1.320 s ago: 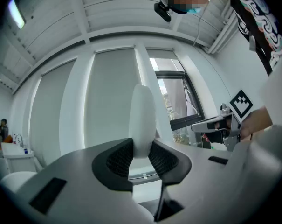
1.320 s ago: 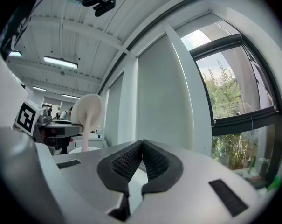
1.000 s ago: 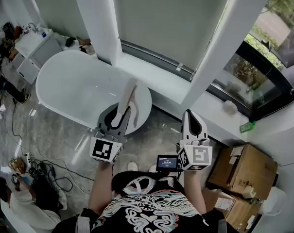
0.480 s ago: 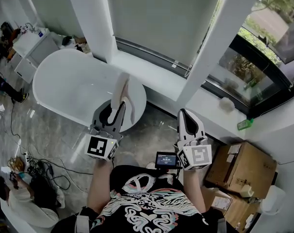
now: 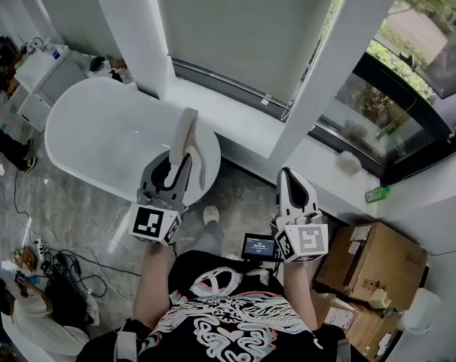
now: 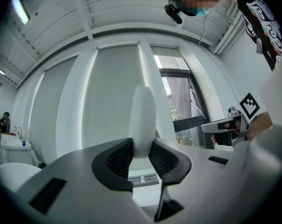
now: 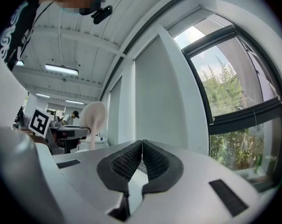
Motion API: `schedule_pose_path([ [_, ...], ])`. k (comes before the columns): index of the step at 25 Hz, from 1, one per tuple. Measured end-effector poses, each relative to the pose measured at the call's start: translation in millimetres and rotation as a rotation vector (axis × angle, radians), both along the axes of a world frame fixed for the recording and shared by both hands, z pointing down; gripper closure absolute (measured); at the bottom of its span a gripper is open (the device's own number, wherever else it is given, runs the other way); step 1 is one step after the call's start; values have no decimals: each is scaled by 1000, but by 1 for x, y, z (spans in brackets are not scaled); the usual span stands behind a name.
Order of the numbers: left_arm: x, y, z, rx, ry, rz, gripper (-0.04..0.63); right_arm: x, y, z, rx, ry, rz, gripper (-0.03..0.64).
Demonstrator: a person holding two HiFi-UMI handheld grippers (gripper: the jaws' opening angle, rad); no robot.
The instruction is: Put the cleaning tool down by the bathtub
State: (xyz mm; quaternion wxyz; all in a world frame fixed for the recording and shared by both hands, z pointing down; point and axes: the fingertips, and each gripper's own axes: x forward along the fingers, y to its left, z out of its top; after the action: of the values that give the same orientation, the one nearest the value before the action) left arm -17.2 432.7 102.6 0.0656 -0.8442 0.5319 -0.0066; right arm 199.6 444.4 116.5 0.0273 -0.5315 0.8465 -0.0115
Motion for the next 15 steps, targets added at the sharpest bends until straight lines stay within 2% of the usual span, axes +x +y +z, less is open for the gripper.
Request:
schedule_pose_path([
  [2, -1, -15, 0, -2, -2, 2, 488, 0, -14, 4, -10, 28, 4, 589],
  [7, -7, -70, 7, -15, 11, 4, 488, -1, -61, 12, -20, 16, 12, 588],
  [15, -20, -196, 17, -42, 24, 27, 488, -21, -182, 14, -28, 36, -1, 589],
])
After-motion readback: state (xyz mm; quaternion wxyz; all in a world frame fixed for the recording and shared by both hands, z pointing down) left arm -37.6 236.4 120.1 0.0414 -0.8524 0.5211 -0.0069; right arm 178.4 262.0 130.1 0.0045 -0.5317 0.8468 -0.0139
